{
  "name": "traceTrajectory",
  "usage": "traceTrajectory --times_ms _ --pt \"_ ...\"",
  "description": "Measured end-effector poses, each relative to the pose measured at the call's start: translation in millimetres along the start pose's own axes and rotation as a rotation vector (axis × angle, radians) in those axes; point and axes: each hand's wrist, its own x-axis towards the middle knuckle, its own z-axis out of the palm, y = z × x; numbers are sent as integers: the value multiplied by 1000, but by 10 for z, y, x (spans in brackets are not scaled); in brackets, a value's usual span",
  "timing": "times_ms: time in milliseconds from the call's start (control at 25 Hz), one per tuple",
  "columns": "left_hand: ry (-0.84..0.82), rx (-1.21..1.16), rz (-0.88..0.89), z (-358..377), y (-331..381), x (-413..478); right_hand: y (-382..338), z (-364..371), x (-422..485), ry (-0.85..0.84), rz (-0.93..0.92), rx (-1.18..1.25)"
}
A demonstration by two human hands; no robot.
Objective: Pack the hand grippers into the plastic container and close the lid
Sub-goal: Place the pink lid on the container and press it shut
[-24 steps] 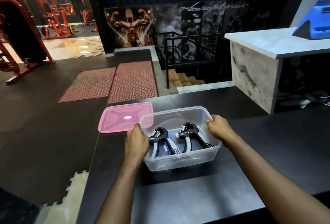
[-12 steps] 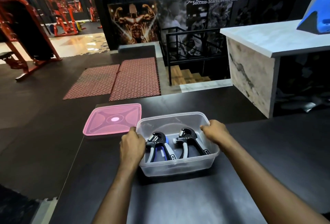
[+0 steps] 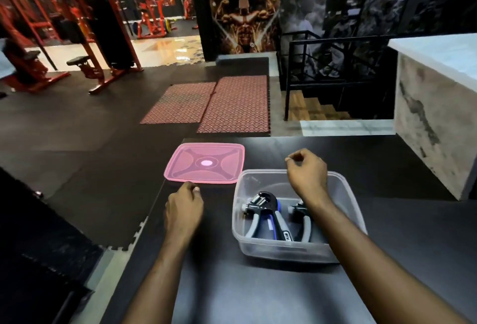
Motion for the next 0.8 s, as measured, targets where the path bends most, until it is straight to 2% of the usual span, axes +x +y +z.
traceTrajectory --times_ms 320,560,640,720,800 --pt "-48 -72 -35 -471 -968 841 -836 1247 -219 -195 -76 -50" --pt "-203 -119 78 -378 -1378 1603 -1091 2212 -235 -443 -14 -441" --pt "-237 -136 120 -309 -1435 1703 -1010 2368 -331 -422 18 -592" --pt "-250 -146 161 -241 -1504 1805 -909 2468 -426 -328 5 -714" --pt "-270 -164 169 -179 -1578 1865 -787 2515 -505 -273 -33 -732"
